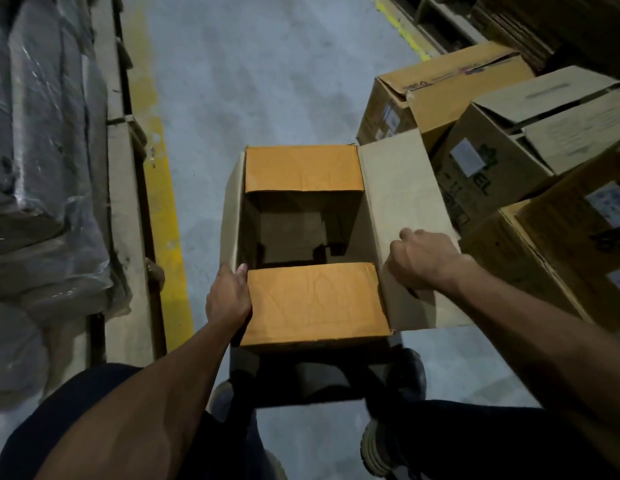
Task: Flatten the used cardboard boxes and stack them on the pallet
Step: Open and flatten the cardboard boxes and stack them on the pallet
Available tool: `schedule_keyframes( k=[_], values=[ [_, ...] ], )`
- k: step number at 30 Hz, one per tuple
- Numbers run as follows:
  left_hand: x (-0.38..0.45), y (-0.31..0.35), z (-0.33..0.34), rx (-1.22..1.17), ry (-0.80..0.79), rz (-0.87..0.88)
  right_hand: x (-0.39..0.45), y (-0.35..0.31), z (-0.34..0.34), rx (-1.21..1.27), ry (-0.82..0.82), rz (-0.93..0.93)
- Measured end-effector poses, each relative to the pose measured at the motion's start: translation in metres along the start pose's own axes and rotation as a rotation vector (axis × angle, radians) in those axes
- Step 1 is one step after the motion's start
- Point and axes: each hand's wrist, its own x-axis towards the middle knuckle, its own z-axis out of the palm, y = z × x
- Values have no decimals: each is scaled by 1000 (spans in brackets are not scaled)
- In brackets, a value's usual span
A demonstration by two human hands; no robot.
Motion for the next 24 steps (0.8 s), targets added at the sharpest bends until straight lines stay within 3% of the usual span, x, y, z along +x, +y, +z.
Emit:
schedule_keyframes(
  k=[11,16,24],
  values=[
    [4,-3,3,-12,-6,36,22,-55,65,956,-32,521],
    [6,-4,5,-18,-8,50,33,-65,72,1112,59,640],
    [20,16,-1,-26,-32,70,46,-50,72,1200,68,636]
  ],
)
